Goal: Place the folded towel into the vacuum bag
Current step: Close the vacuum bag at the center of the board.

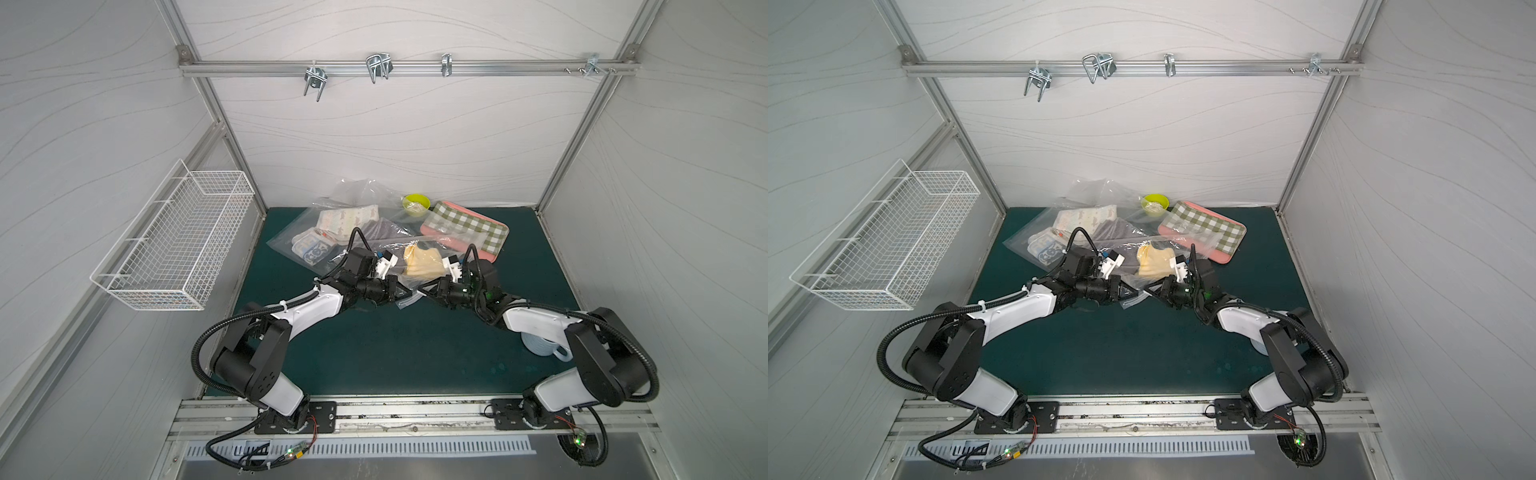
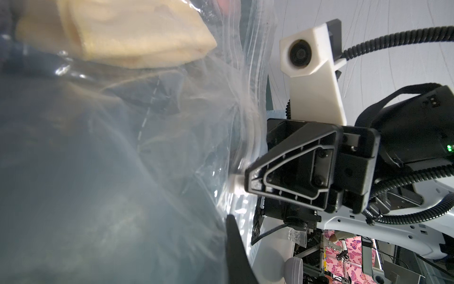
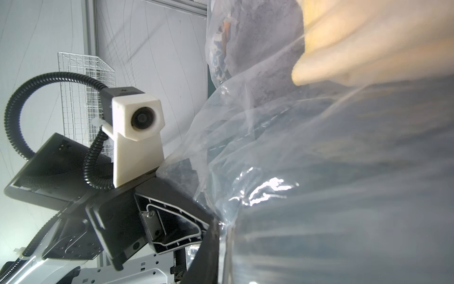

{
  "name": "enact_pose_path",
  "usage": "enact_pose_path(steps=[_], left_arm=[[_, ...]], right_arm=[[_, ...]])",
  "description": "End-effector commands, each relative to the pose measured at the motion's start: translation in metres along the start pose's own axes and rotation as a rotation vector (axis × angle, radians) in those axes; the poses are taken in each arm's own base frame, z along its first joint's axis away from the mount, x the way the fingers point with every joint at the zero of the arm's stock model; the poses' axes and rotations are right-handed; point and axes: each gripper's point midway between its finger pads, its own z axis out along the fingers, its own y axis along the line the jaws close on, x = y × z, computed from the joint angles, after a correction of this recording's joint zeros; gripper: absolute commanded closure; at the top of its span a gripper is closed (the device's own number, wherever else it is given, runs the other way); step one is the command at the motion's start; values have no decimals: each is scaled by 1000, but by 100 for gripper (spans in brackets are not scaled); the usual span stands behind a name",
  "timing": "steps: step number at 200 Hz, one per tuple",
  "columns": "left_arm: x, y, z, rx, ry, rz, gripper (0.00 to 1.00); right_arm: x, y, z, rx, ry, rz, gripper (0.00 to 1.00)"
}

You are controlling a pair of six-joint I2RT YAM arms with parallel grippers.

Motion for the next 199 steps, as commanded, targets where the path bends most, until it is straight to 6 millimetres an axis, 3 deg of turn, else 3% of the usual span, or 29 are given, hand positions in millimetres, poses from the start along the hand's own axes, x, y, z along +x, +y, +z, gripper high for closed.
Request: enact_pose_path(steps=[1,35,74,117,152,199], left_arm=[[-8,-21,-5,34,-17,72,100],[-8,-20,-3,30,-15,71,100],[-8,-19,-4,26,-14,69,100],[4,-23,-5,-16,31,139,100],[21,-33,-4,-19,85,216,100],[28,-40,-6,10,93,242,100]], right_arm=[[1,7,4,-16,19,-20,75],[3,6,4,-22,23,-15,76],[2,1,6,-3,23,1,88],[-20,-12,5,62,-113,80,93],[-40,-35,-10,181,-306,202,94],[-41,-80,-33,428,-424,343,96]])
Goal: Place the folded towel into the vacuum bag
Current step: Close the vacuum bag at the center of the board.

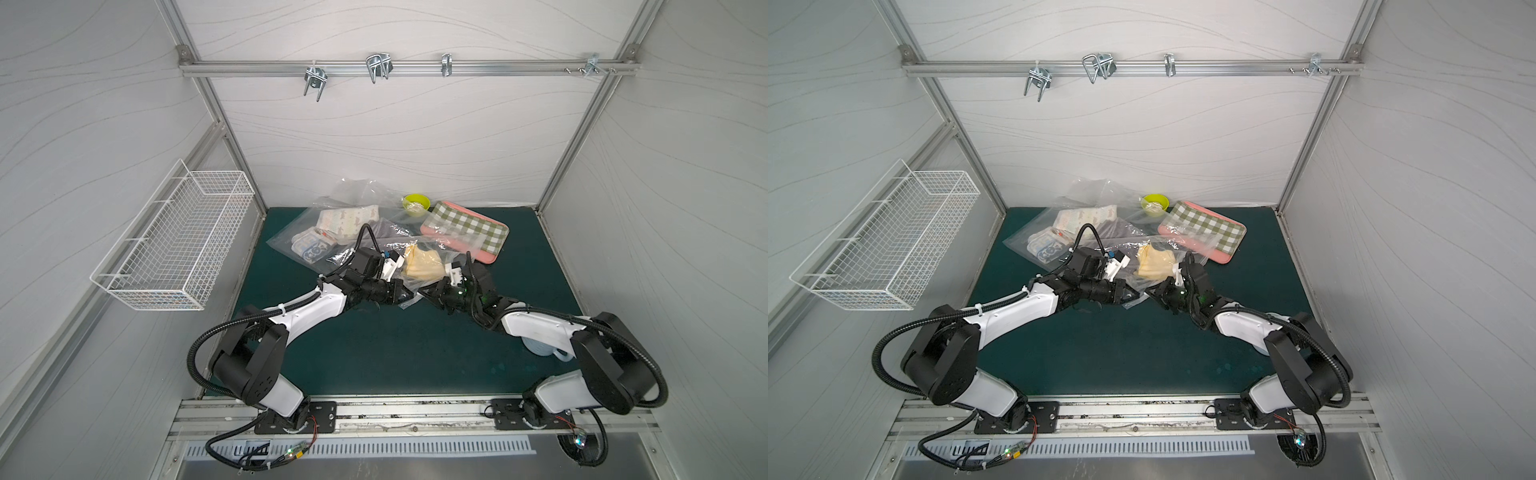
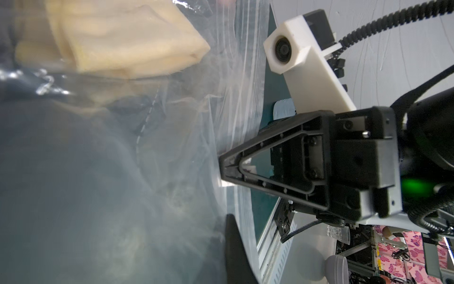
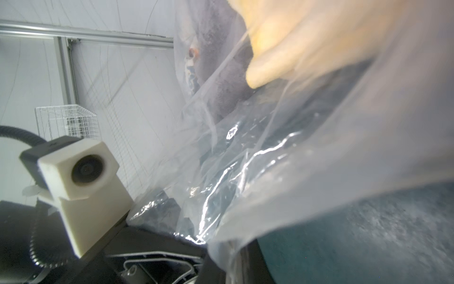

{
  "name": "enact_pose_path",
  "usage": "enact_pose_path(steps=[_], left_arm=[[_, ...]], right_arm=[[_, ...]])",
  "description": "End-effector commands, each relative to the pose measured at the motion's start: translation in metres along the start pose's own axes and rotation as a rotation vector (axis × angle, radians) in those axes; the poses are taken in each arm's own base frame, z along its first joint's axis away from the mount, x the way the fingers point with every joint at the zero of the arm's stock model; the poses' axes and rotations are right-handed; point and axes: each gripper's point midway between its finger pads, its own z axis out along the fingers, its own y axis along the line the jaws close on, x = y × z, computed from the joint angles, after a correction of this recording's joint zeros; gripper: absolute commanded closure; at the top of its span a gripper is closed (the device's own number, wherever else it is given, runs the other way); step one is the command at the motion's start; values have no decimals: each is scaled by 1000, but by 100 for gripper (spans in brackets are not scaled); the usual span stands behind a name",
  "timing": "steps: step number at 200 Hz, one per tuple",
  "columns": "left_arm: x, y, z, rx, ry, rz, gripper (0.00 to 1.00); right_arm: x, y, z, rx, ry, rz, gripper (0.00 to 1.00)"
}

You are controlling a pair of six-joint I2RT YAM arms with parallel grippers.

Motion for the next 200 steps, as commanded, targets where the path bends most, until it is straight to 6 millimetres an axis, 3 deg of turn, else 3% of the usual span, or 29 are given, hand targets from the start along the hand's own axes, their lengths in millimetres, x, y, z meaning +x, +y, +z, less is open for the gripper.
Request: enact_pose_path(steps=[1,37,124,200], left_arm=[[15,-37,-13,113,58,73,100],[13,-42,-16,132,38,89,100],[8,-81,-47,327,-41,170,100],[-28,-74,-90,407,-218,70,100]], right_arm=[[-50,-55,-17,258,-285,133,96],[-53,-81,-27,374,-336,203,95],[-79,-112,-35,444,-388,250,95],[-90,-132,-41,484,-401,268,95]])
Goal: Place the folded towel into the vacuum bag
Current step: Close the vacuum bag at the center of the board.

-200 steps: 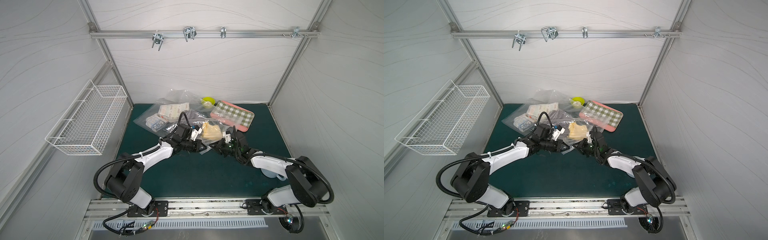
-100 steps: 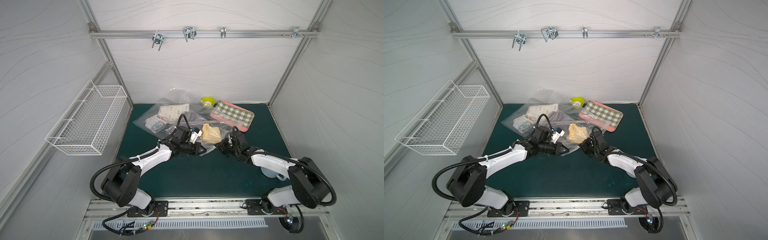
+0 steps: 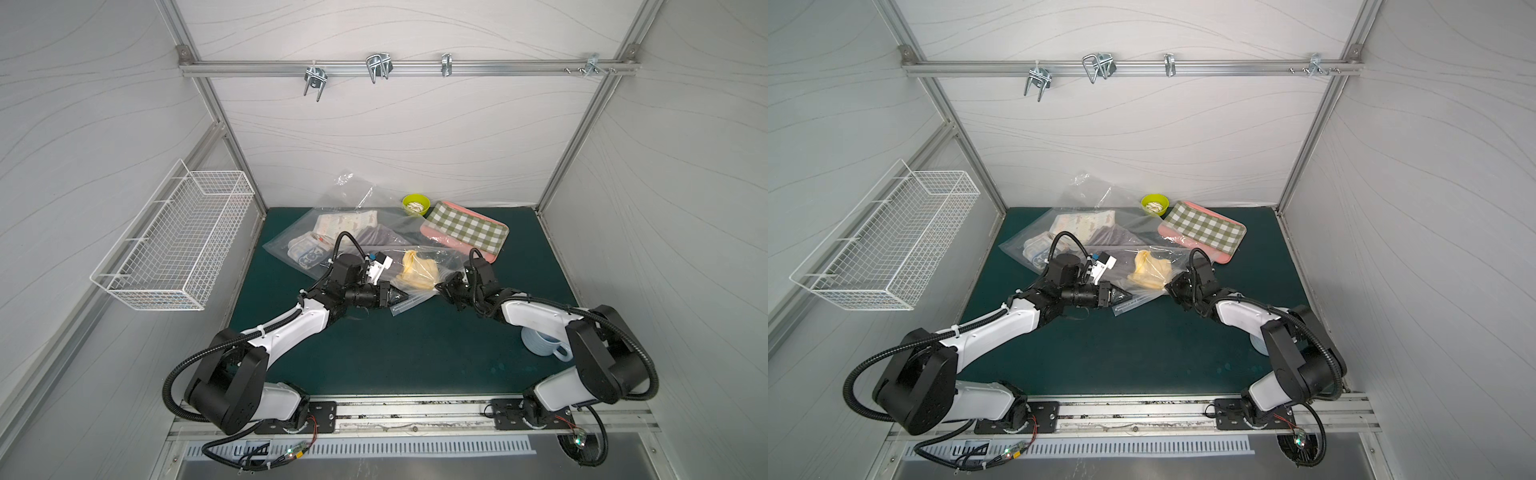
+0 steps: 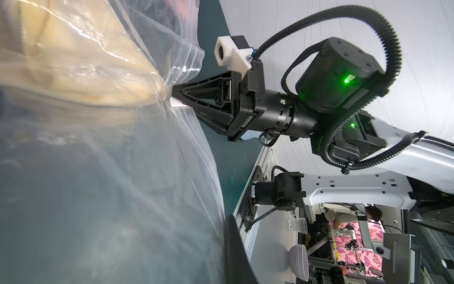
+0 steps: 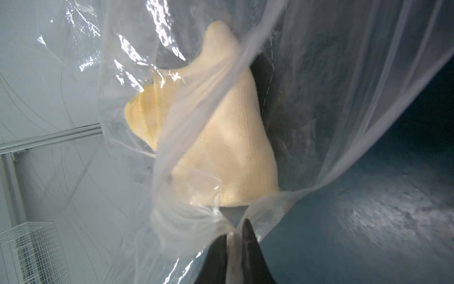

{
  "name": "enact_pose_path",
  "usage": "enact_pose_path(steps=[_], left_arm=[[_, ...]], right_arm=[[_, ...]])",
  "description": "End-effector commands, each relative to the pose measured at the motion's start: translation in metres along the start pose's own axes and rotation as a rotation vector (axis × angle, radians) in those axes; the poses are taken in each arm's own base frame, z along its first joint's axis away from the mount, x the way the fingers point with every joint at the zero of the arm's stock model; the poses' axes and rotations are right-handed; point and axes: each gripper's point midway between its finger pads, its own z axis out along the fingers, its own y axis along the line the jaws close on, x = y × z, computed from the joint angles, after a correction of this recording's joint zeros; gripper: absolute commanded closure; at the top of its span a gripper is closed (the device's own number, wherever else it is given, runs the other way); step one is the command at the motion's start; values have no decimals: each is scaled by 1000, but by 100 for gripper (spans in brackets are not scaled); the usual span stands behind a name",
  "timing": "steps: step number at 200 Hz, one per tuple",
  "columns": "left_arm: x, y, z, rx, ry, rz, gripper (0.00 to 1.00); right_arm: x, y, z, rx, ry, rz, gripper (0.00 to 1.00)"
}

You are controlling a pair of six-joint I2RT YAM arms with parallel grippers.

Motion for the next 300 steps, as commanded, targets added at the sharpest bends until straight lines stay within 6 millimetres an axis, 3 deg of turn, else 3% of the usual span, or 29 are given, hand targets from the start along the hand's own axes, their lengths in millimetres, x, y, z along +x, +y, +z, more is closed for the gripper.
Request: enact_pose_path(steps=[1,64,111,192,300], left_arm=[[-29,-66,-31,217,-88,146,100],[-76,-53,-75,261,-322,27,100],[-95,-12,-106,184,-484,-97,100],[-88,52,-120,-13,-565,-251,100],[-80,83,-129,-109,-601,-320,100]], right_arm=[[-51,-73,-6,244,-212,73,94],[-73,-92,-16,263,-247,117,94],[-85,-105,-23,270,-266,152,94],[-113,-129,-42,260,-316,216,94],[-144,-141,-72,235,-373,206,93]])
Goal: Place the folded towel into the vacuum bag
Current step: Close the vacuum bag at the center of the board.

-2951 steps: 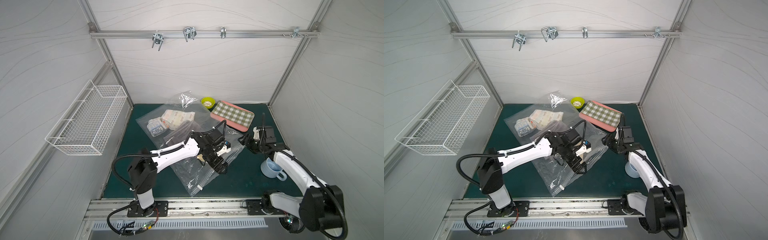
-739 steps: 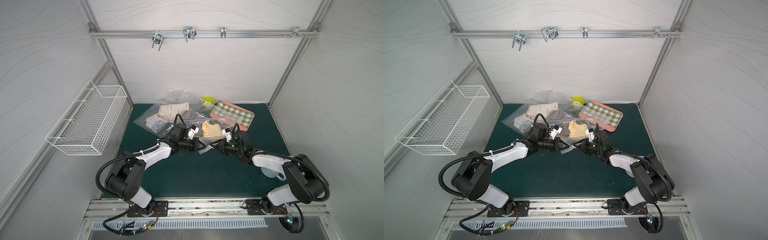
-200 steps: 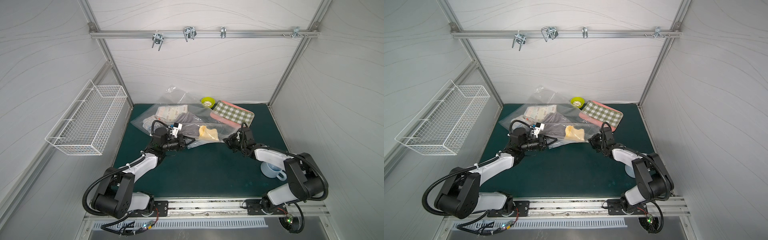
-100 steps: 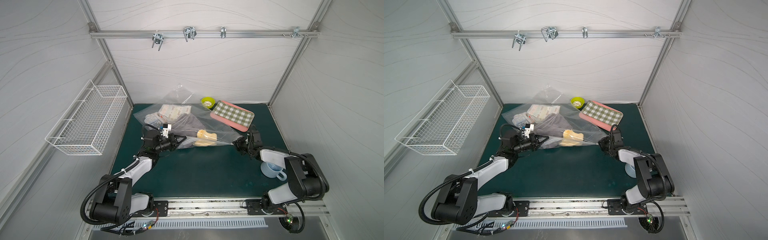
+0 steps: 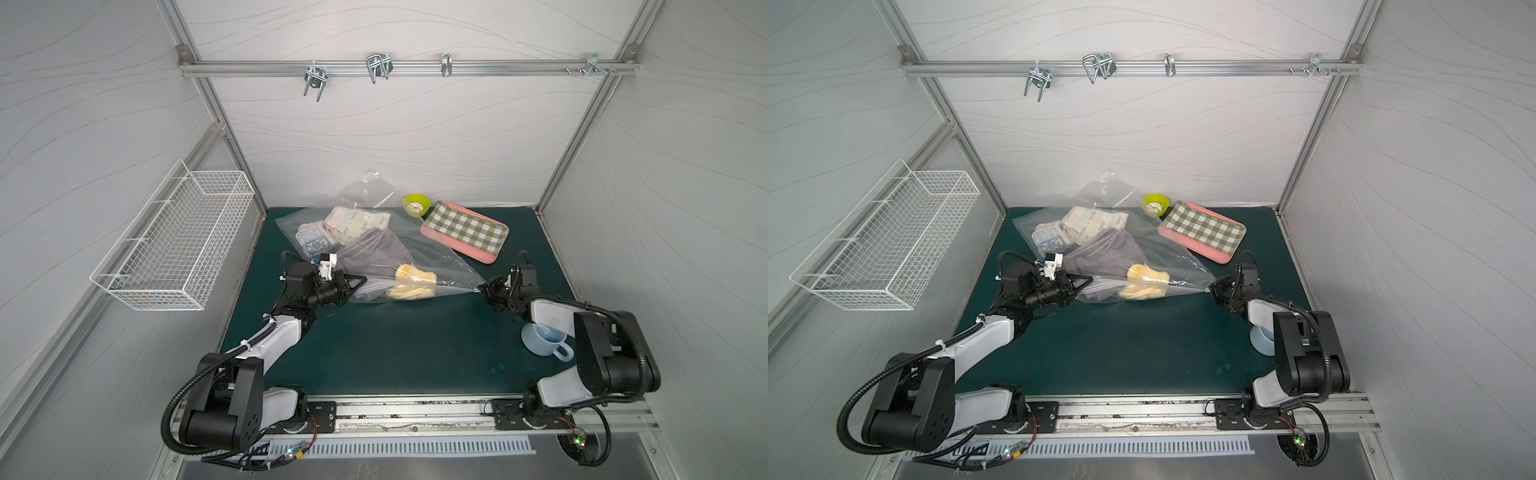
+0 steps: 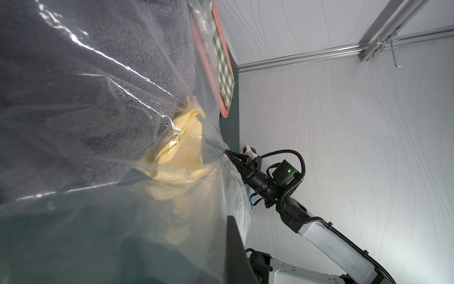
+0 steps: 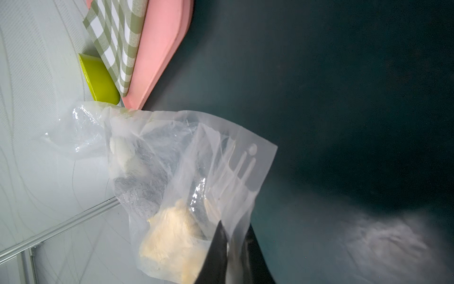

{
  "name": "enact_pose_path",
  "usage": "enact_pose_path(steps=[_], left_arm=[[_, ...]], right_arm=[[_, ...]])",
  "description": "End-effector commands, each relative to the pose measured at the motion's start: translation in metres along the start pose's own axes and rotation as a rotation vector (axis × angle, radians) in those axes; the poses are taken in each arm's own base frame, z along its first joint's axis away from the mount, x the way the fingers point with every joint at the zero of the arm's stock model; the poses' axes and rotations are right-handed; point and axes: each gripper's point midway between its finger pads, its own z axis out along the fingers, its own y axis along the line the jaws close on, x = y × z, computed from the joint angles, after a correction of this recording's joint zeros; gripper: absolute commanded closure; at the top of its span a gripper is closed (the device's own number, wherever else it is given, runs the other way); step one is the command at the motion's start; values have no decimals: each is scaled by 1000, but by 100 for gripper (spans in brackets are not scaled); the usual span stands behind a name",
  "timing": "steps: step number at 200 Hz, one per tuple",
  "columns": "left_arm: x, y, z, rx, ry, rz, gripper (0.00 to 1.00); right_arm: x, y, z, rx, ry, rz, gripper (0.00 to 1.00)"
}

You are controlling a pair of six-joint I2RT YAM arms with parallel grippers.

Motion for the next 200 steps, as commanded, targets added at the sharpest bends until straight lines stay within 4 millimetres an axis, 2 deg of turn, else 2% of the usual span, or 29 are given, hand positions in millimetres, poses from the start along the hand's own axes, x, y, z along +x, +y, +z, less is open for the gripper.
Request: enact_pose_path(steps=[1,48,82,96,108,113,126,134,136,138,147,152,164,176,200], left_arm=[[-43,-8,-18,-6,-192,64,100],[-44,-9,-19,-5,-197,66,100],[-47,-2,-20,-21,-208,45,100],[-47,-4,-19,-19,-197,50,100],[-47,-8,-18,-18,-178,60,100],[-46,-7,-18,-28,-172,61,93],[-46,-8,-19,-45,-169,64,39],[-47,-9,-19,-49,-165,64,18],[-47,-9,-19,-50,-165,65,6],[-47,-9,-19,-53,-163,63,1],[-48,-8,-19,-68,-164,60,0],[-48,-6,-20,-86,-168,56,0],[-51,7,-24,-177,-185,37,0],[-54,31,-35,-355,-206,13,0],[-63,75,-75,-742,-271,10,0]], right_arm=[[-42,-47,-15,163,-184,39,93],[-50,-48,-20,159,-200,48,92],[-57,-45,-24,158,-216,33,90],[-60,-38,-27,141,-222,-4,85],[-64,-28,-30,123,-230,-58,70],[-66,-24,-32,121,-238,-81,62],[-71,-16,-40,126,-266,-124,48],[-74,-11,-46,132,-284,-157,41],[-75,-10,-47,135,-289,-165,40],[-77,-8,-49,136,-295,-172,39],[-82,-4,-56,146,-327,-206,35],[-84,-3,-61,157,-343,-222,27],[-92,2,-74,180,-401,-281,18],[-102,1,-90,239,-480,-338,16],[-117,-3,-121,390,-642,-499,15]])
